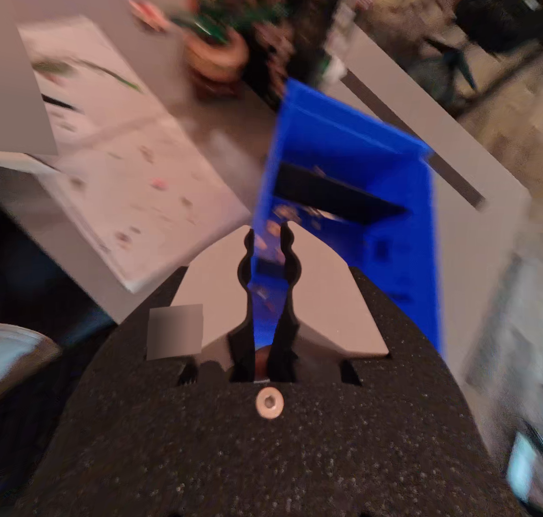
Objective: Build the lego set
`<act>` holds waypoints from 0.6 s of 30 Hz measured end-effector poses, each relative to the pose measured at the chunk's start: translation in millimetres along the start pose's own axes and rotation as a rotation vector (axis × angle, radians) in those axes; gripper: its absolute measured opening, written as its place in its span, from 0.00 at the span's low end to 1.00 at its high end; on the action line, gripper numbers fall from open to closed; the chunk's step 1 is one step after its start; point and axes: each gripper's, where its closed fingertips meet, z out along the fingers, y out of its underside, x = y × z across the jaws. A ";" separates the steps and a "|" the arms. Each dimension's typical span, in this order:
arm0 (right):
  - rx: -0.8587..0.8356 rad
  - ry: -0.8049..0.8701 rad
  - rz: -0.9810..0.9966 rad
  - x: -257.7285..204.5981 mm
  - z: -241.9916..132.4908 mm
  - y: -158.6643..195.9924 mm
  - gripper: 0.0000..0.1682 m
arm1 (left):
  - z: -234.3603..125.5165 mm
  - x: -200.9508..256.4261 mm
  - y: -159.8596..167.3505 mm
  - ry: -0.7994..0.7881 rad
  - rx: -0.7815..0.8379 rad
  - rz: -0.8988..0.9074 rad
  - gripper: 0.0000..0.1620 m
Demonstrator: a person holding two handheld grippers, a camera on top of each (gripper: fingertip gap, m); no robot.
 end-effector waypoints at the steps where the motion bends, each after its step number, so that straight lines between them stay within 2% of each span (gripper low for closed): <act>1: -0.075 0.050 0.027 27.5 -8.9 20.5 0.10 | 0.6 0.6 0.6 0.007 -0.005 -0.002 0.39; 4: -0.296 0.039 0.073 76.7 3.4 79.5 0.09 | 2.7 0.6 2.9 0.020 -0.024 -0.016 0.40; 7: -0.475 -0.067 -0.028 85.3 30.7 118.5 0.09 | 3.7 -1.0 4.0 0.013 -0.034 -0.024 0.41; 12: -0.712 -0.184 0.040 87.3 54.2 154.6 0.08 | 4.8 -2.8 5.8 -0.017 -0.051 -0.003 0.41; 14: -0.796 -0.192 0.059 89.6 58.1 170.3 0.13 | 5.9 -1.8 7.3 -0.017 -0.066 0.007 0.41; 18: -0.810 -0.219 0.106 90.9 66.3 181.5 0.13 | 6.4 -0.1 8.2 -0.009 -0.074 0.014 0.41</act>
